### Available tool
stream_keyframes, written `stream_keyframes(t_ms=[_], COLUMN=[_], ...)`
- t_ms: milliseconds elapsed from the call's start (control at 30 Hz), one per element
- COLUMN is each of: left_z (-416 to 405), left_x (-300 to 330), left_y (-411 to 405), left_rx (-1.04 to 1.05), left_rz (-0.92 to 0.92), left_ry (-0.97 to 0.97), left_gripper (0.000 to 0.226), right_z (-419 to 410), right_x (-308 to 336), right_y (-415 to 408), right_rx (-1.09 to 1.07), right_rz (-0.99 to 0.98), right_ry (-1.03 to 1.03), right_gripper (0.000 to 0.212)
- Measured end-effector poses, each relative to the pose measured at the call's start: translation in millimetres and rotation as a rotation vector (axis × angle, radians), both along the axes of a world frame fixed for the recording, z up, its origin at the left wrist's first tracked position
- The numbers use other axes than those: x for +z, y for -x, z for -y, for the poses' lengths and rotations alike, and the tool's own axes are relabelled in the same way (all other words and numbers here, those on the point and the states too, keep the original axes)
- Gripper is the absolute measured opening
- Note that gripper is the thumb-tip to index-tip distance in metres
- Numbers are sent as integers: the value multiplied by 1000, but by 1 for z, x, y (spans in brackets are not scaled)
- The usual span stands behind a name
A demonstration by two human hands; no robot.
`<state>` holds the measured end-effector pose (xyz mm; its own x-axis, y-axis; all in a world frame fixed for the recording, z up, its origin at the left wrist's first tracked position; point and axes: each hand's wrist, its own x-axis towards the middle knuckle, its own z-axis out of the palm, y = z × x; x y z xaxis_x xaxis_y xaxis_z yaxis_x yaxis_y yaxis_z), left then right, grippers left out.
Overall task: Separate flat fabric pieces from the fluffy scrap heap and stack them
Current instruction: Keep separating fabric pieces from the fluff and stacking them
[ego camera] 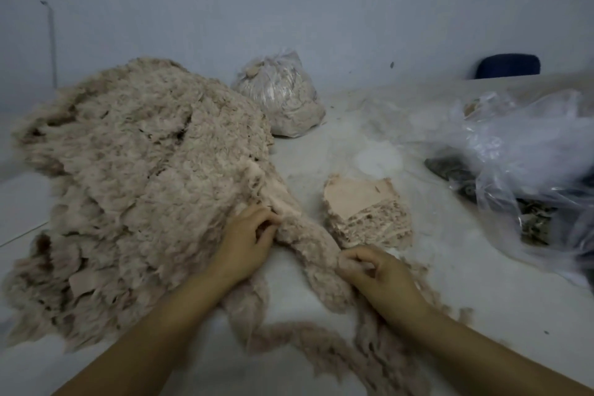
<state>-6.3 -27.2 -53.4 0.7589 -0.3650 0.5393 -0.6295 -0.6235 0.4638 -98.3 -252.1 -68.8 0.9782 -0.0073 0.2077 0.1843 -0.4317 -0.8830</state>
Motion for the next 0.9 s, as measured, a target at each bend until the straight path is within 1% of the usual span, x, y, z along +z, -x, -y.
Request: stream_keyframes(t_ms=[33,100,133,167,200,267,333,433,467,533,567,633,700,733,800,833,867,900], left_z=[5,12,13,12,10,3,-7,-13,-12,-11,-10,-13,-14,-14,-10,-5,1,7], left_x=[-2,-9,-12,-14,-16,-15,-9,-2,0,2,3,5,8,8,12,12,13,13], left_y=[6,10,8,5,0,-8,-16,-20,-19,-18,-19,-23,-24,-24,-20,-16,-11,-6], left_rx=[-53,-199,-223,-213,-183,-125,-69,-10,11,56,95,217,270,226,19,-106,-222,-289], left_rz=[37,32,-6,-54,-108,-181,-235,-329,-357,-344,-313,-293,-339,-357,-369,-371,-398,-446], left_ry=[-55,-266,-367,-427,-445,-411,-363,-422,-439,-441,-454,-509,-538,-566,-610,-593,-529,-453], left_gripper=[27,50,55,55,49,36,33,25,27,43,45,38,31,27,19,21,25,30], right_z=[-4,-11,-14,-15,-16,-14,-7,1,2,1,1,6,11,12,10,7,4,0], right_x=[3,9,12,12,14,16,18,16,14,10,9,9,10,11,12,14,15,16], right_y=[-2,-5,-6,-7,-6,-6,-8,-9,-9,-7,-5,-4,-6,-7,-12,-15,-19,-22], right_rx=[-24,-30,-8,21,44,50,-5,-85,-98,-119,-130,-158,-168,-161,-142,-133,-124,-119], right_rz=[60,181,217,237,237,220,216,192,184,167,166,181,175,160,141,142,145,148], right_ry=[49,82,70,45,1,-114,-187,-303,-327,-339,-336,-321,-291,-290,-309,-315,-319,-324], right_gripper=[13,21,26,30,30,28,28,30,30,29,29,30,29,29,27,26,26,27])
